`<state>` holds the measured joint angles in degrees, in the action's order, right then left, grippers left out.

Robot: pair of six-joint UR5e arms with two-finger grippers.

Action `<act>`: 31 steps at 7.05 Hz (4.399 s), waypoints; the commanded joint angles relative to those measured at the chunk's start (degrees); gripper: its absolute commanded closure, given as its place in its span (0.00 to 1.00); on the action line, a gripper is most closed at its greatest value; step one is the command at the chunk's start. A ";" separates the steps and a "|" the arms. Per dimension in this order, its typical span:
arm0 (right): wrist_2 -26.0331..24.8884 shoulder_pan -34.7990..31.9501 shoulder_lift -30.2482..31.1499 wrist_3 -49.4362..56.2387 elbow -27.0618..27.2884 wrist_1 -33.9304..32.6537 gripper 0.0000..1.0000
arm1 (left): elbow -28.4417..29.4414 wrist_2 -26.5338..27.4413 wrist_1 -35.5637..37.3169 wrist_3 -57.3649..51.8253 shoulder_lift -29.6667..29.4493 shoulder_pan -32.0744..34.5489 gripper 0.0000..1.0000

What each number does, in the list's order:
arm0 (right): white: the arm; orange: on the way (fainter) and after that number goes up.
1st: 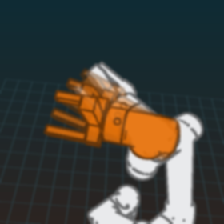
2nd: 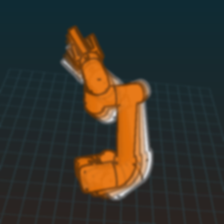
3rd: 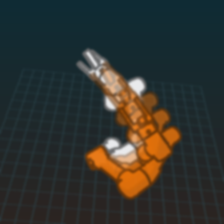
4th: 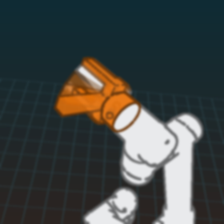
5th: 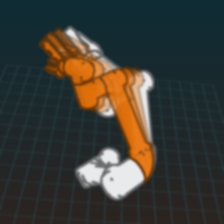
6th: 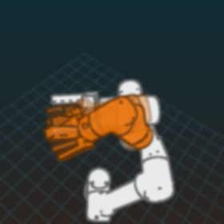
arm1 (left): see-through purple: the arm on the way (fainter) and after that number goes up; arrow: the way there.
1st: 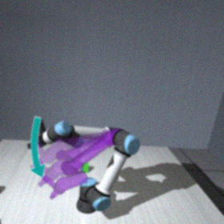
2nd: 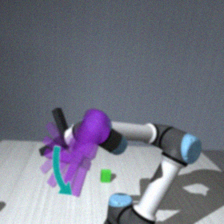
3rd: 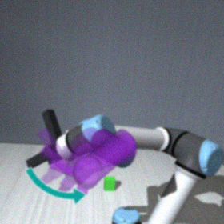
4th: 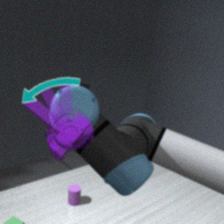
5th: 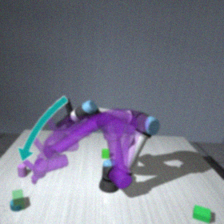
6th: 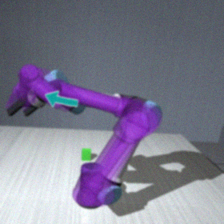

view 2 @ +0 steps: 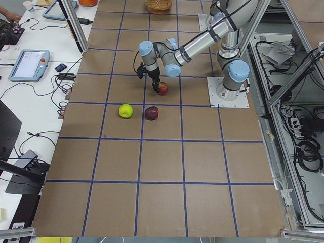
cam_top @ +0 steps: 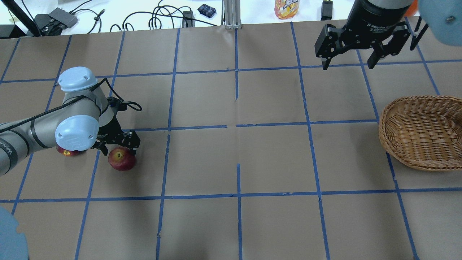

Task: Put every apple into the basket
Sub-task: 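Lower the left gripper onto the red apple and close it, then carry the red apple with the left gripper to the table center, then release the red apple and grasp the dark apple with left while right grasps red apple, then carry the red apple to the basket with right while left carries dark apple to center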

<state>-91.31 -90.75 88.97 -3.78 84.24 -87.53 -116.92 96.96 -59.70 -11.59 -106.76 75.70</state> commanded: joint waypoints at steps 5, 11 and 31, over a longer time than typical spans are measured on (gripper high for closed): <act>-0.19 0.23 -0.29 0.61 0.31 -0.01 0.00 | 4.74 -10.17 -1.20 2.08 1.73 4.59 0.96; -0.18 0.31 -0.29 0.44 0.57 -0.10 0.00 | 13.38 -19.45 17.46 36.25 -12.39 32.83 0.35; 4.04 -19.04 -28.51 -16.54 12.18 -41.94 0.58 | 16.19 3.14 -8.05 -29.72 -6.20 -14.54 1.00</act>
<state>-87.40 -110.91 59.72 -21.28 97.14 -129.63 -101.55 100.11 -67.37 -41.24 -114.34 59.98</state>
